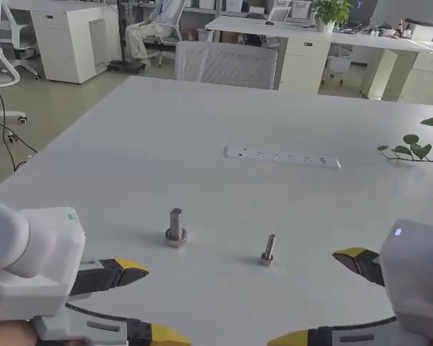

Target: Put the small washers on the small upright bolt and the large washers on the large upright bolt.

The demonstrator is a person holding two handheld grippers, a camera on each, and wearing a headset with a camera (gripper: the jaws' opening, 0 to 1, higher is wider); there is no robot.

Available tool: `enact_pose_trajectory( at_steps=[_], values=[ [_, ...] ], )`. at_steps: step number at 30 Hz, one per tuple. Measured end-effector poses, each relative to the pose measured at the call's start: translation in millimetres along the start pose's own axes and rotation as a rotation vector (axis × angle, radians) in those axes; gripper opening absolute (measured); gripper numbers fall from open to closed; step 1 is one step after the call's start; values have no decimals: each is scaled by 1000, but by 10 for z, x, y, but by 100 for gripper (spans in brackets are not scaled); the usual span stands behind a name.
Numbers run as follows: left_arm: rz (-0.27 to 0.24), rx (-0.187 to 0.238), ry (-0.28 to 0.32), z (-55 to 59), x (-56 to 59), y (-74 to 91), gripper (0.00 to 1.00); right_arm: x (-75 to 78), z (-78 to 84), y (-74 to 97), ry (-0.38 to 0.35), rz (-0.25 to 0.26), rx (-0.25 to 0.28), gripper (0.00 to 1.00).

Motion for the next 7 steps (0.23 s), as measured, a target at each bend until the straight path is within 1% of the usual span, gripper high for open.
enact_pose_trajectory(
  at_steps=[2, 5, 7],
  values=[
    [-1, 4, 1, -2, -6, 7, 71, 4, -57, -3, -7, 10, 45, 100],
    [-2, 9, 3, -6, -12, 16, 72, -15, -57, -10, -29, -1, 45, 100],
    [-3, 10, 4, -2, -14, 21, 72, -31, -32, -37, -21, 3, 32, 100]
  ],
)
Point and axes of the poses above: the centre of the closed fingertips' face, and the gripper's own axes: y roughly backward along the fingers, x roughly to its right, z roughly out of its underside, the point moved 6 cm from there along y, roughly backward along the fingers, and after that the axes turned 7 degrees about y, right-handed, at the moved point
